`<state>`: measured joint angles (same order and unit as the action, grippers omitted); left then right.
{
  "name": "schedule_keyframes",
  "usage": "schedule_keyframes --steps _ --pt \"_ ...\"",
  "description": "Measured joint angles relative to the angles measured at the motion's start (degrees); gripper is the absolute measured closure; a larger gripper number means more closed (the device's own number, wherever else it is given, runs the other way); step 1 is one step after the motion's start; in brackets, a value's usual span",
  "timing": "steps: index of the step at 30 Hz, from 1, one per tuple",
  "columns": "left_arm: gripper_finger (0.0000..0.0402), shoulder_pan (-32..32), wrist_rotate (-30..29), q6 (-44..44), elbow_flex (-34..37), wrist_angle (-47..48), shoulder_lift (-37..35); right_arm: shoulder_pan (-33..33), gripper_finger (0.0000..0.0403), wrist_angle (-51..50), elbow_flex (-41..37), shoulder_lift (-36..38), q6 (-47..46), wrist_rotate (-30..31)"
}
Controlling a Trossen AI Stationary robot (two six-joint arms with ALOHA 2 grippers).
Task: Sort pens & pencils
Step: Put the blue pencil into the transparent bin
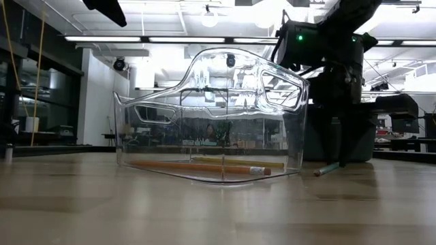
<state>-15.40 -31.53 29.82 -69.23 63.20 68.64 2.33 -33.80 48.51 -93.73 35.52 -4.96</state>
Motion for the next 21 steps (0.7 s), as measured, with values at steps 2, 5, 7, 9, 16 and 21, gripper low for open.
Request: schedule_keyframes --steps 2,5,7,9,16,21 --pt "0.03 0.0 0.0 0.0 0.0 0.0 0.0 0.0 0.0327 0.2 0.0 -0.1 -0.1 0.0" --pt "0.03 0.0 0.0 0.0 0.0 0.0 0.0 0.0 0.0327 1.0 0.0 -0.1 -0.1 0.0" --pt "0.03 0.0 0.0 0.0 0.0 0.0 0.0 0.0 0.0327 1.0 0.0 -0.1 -0.1 0.0" --pt "0.03 0.0 0.0 0.0 0.0 0.0 0.0 0.0 0.0327 1.2 0.0 -0.1 -0.2 0.0" --pt "0.03 0.0 0.0 0.0 0.0 0.0 0.0 0.0 0.0327 1.7 -0.9 -0.2 -0.6 0.0" --pt "0.03 0.0 0.0 0.0 0.0 0.0 0.0 0.0 0.0327 2.0 -1.4 -0.1 -0.6 0.0"
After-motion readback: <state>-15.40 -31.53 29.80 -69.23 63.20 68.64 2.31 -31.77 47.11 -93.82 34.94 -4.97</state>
